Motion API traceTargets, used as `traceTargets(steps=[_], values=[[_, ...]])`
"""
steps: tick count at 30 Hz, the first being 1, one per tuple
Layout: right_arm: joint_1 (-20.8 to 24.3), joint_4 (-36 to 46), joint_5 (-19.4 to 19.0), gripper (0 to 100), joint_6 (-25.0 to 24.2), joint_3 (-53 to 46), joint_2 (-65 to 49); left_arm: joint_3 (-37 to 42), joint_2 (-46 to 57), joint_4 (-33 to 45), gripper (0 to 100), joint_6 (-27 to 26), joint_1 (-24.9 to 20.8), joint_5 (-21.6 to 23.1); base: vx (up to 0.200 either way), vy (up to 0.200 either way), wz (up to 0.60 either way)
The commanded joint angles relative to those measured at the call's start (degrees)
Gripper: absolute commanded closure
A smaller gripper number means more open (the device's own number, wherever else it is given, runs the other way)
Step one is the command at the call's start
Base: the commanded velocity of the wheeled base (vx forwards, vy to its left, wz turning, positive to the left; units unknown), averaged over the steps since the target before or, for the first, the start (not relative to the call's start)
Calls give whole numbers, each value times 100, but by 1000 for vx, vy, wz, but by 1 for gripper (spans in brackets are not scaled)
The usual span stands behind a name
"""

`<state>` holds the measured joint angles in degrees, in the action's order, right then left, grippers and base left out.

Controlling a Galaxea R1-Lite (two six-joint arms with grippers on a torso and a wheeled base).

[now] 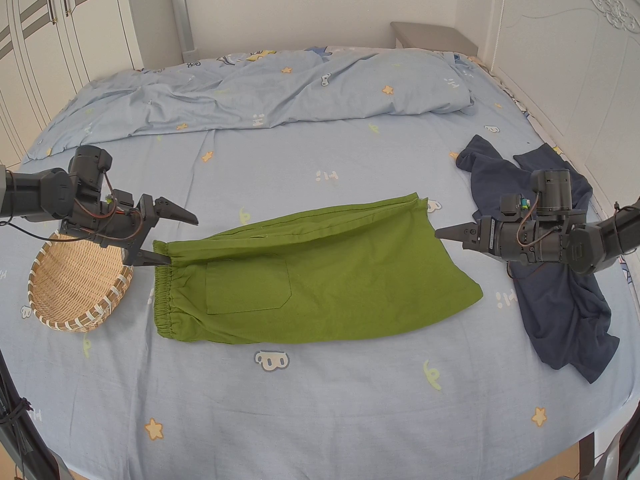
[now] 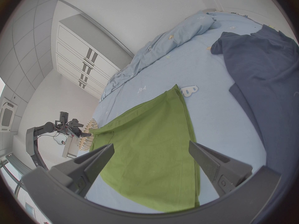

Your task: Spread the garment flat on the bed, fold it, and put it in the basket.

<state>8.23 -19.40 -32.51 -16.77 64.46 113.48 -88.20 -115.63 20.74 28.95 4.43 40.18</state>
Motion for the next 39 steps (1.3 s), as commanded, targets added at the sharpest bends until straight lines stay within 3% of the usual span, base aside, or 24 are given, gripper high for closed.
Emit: traceTargets(steps=[1, 7, 11, 16, 24, 30, 36, 37, 39], values=[[-23, -328, -18, 0, -195, -698, -713, -31, -496, -430, 0, 225, -425, -63, 0, 0, 0], [30, -495, -27, 0, -195, -944, -1003, -286, -777, -738, 0, 445, -460, -168, 0, 0, 0], [30, -513, -185, 0, -195, -1032, -1100, -699, -1093, -1335, 0, 1156, -407, -397, 0, 0, 0], [-5, -513, -194, 0, -195, -1024, -1083, -918, -1357, -1845, 0, 1570, -399, -687, 0, 0, 0], [-23, -513, -194, 0, -168, -1015, -1021, -918, -1410, -1959, 0, 1614, -460, -696, 0, 0, 0], [-32, -521, -194, 0, -159, -1006, -1030, -532, -821, -1924, 0, 1631, -407, -687, 0, 0, 0], [-23, -513, -194, 0, -159, -1015, -1074, 523, 163, -2003, 0, 1561, -390, -634, 0, 0, 0], [-14, -513, -203, 0, -159, -1024, -1091, 1138, 515, -2188, 0, 1526, -381, -634, 0, 0, 0], [-14, -513, -203, 0, -159, -1024, -1091, 1261, 568, -2241, 0, 1517, -372, -634, 0, 0, 0]])
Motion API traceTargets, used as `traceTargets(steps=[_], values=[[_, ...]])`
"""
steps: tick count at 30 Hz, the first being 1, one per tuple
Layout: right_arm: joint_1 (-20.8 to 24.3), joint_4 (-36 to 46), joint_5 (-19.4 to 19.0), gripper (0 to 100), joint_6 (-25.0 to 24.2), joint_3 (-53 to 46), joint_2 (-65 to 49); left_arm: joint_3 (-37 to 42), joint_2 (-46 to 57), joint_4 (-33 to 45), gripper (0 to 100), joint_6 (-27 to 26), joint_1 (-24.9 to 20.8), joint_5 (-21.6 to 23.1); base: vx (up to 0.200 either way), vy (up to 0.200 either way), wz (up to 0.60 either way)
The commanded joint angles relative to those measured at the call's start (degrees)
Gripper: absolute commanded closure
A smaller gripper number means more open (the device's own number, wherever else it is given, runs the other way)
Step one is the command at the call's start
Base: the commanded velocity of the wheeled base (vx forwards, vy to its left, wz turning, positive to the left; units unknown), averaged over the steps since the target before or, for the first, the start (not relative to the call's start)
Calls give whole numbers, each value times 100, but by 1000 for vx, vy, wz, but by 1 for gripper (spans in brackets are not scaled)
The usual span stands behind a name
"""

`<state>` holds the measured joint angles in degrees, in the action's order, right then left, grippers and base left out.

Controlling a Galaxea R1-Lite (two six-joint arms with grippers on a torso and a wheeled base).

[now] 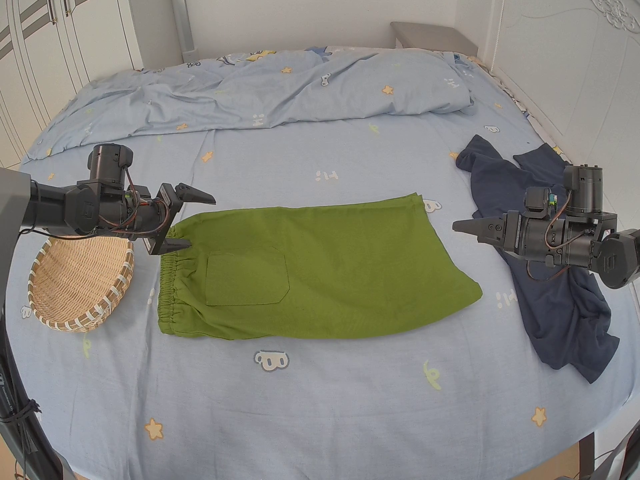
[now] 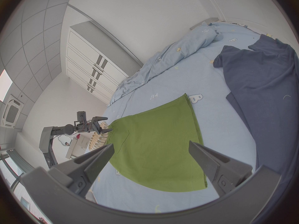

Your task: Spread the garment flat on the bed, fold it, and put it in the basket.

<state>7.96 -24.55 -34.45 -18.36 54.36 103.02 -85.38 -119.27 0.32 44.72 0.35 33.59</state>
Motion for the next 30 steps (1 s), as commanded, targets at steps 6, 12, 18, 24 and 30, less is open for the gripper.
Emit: traceTargets(steps=[6, 12, 18, 24, 30], values=[[65, 3, -9, 0, -1, -74, -133, 3362, 1345, -1807, 0, -982, 387, -10, 0, 0, 0], [83, 3, -9, 0, 17, -92, -142, 4135, 1143, -3196, 0, -1510, 844, 52, 0, 0, 0], [74, -15, -9, 0, 17, -83, -125, 4135, 967, -3257, 0, -1527, 879, 52, 0, 0, 0], [83, -138, -9, 0, 8, -110, -116, 4082, 721, -3319, 0, -1536, 835, 43, 0, 0, 0], [83, -138, -9, 0, 8, -110, -107, 4073, 378, -3714, 0, -1518, 589, 34, 0, 0, 0]])
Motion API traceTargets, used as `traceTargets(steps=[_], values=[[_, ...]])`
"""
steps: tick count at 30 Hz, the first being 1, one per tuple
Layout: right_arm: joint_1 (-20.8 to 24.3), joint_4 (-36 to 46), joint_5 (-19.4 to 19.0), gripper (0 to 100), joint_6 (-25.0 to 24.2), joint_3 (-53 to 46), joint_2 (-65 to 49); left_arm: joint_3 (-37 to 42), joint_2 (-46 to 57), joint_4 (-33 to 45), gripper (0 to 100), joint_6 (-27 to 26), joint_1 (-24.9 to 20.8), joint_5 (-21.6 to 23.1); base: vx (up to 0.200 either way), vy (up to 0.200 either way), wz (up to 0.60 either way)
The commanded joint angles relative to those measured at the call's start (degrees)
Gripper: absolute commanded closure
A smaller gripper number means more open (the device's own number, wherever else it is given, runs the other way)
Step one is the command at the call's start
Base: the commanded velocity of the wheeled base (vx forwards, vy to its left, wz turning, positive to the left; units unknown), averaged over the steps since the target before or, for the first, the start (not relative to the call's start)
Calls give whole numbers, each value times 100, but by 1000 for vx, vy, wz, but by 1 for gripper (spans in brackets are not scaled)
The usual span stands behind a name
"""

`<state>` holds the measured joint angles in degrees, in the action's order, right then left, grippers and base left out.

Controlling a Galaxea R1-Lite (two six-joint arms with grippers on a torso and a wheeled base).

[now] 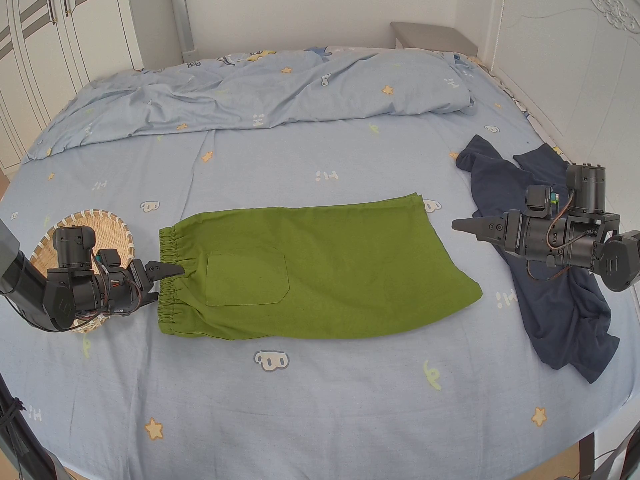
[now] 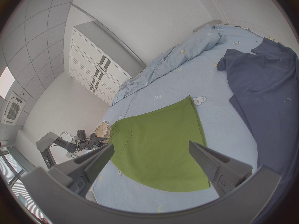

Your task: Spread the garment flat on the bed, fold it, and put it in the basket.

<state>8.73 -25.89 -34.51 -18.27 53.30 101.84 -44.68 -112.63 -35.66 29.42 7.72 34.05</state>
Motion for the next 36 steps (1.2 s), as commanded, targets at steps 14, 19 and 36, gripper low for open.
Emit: traceTargets(steps=[14, 19, 36], values=[[-12, -12, -3, 0, -1, 14, 29, -23, -620, -618, 0, 38, -350, -3, 0, 0, 0], [-47, -3, -12, 0, -27, 155, 55, -120, -620, -618, 100, 82, -350, 14, 0, 0, 0], [-425, 2484, 560, 0, 562, 2519, 1848, -94, -418, -609, 100, 389, -262, 348, 0, 0, 0]])
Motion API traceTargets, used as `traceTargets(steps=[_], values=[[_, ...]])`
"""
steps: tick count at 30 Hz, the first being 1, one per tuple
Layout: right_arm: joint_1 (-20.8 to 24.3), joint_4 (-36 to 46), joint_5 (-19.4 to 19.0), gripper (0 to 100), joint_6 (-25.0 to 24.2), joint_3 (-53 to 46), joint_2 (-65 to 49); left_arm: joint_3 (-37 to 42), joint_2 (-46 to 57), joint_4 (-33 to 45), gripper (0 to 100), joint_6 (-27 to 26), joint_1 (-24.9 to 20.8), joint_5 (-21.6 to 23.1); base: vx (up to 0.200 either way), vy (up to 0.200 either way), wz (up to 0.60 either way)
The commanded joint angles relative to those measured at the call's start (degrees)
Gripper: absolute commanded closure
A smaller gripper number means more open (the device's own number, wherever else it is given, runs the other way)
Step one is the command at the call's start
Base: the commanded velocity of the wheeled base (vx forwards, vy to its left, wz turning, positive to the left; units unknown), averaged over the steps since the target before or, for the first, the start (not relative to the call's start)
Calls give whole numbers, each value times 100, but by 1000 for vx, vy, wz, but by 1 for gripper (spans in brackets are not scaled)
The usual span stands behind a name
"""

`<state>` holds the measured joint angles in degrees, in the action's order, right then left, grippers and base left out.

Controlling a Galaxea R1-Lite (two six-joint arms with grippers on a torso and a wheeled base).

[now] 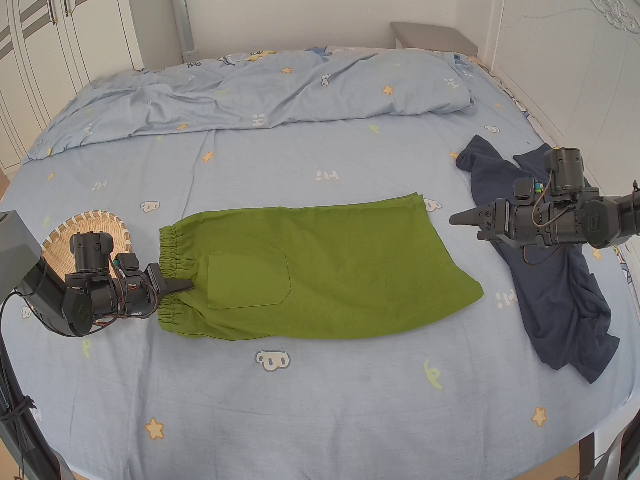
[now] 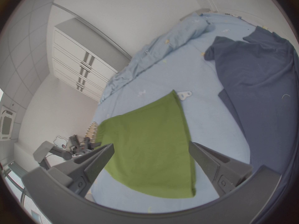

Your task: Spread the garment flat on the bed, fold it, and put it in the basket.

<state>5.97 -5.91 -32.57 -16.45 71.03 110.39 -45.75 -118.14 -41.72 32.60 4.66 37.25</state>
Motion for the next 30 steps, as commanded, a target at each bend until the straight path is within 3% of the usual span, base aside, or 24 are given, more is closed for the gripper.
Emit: traceTargets(steps=[1, 8, 16, 26, 30], values=[[-158, 486, 506, 0, 467, 807, 1134, 22, 133, -3, 100, 80, 44, 27, 0, 0, 0], [-167, 468, 436, 0, 555, 921, 1503, 31, 133, -12, 100, 89, 35, 27, 0, 0, 0], [-105, 451, -74, 0, 520, 903, 1591, 40, 133, -12, 100, 80, 35, 27, 0, 0, 0], [97, 398, -162, 0, 528, 772, 1609, 49, 186, -3, 100, 98, 35, 27, 0, 0, 0], [220, -77, -293, 0, 493, 446, 1591, 49, 195, -3, 100, 98, 35, 27, 0, 0, 0]])
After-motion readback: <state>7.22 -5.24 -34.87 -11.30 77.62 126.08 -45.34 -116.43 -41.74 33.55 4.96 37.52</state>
